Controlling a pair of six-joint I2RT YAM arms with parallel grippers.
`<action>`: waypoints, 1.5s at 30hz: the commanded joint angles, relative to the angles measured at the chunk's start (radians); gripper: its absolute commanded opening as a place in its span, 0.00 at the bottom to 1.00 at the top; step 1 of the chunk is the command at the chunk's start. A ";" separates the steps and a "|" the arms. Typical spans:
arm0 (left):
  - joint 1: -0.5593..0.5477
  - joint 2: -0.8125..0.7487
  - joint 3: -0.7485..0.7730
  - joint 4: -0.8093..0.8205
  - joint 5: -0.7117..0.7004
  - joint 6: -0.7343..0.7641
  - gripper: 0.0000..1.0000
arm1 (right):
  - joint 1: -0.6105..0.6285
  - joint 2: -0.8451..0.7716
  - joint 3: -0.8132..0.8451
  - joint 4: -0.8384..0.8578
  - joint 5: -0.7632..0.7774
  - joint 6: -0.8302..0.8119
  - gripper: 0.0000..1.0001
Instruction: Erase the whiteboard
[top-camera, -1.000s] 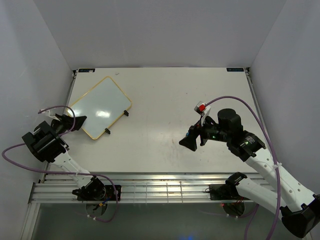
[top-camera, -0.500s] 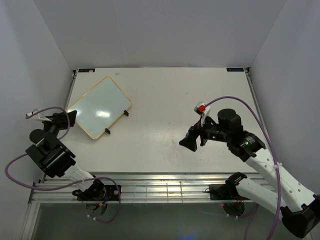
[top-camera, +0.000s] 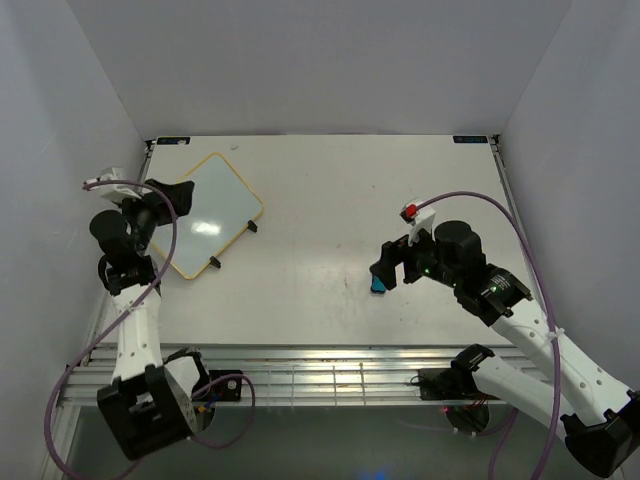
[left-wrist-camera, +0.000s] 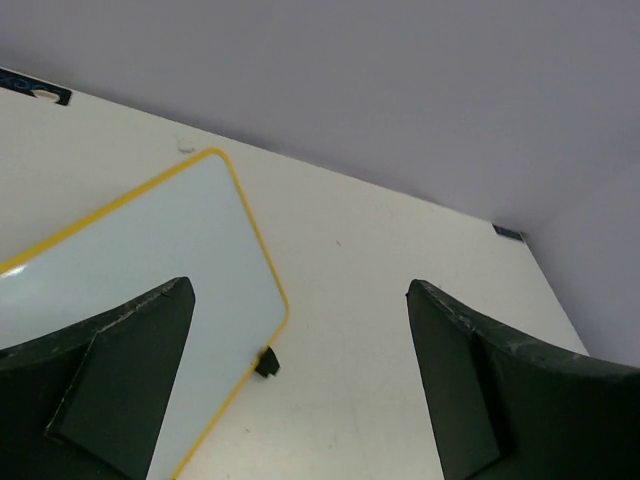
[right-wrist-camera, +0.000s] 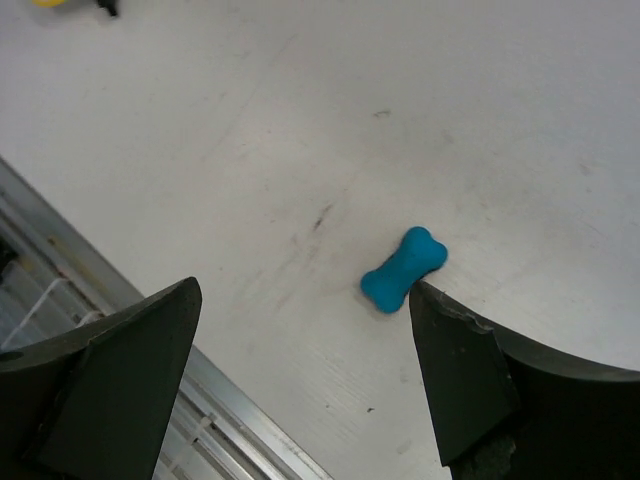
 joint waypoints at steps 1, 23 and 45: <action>-0.112 -0.169 0.042 -0.498 -0.160 0.226 0.98 | 0.005 -0.012 0.027 -0.021 0.282 0.057 0.90; -0.555 -0.530 0.373 -1.331 -0.532 0.249 0.98 | 0.004 -0.323 0.217 -0.460 0.745 0.078 0.90; -0.583 -0.625 0.340 -1.250 -0.708 0.215 0.98 | 0.004 -0.457 0.145 -0.405 0.694 0.032 0.90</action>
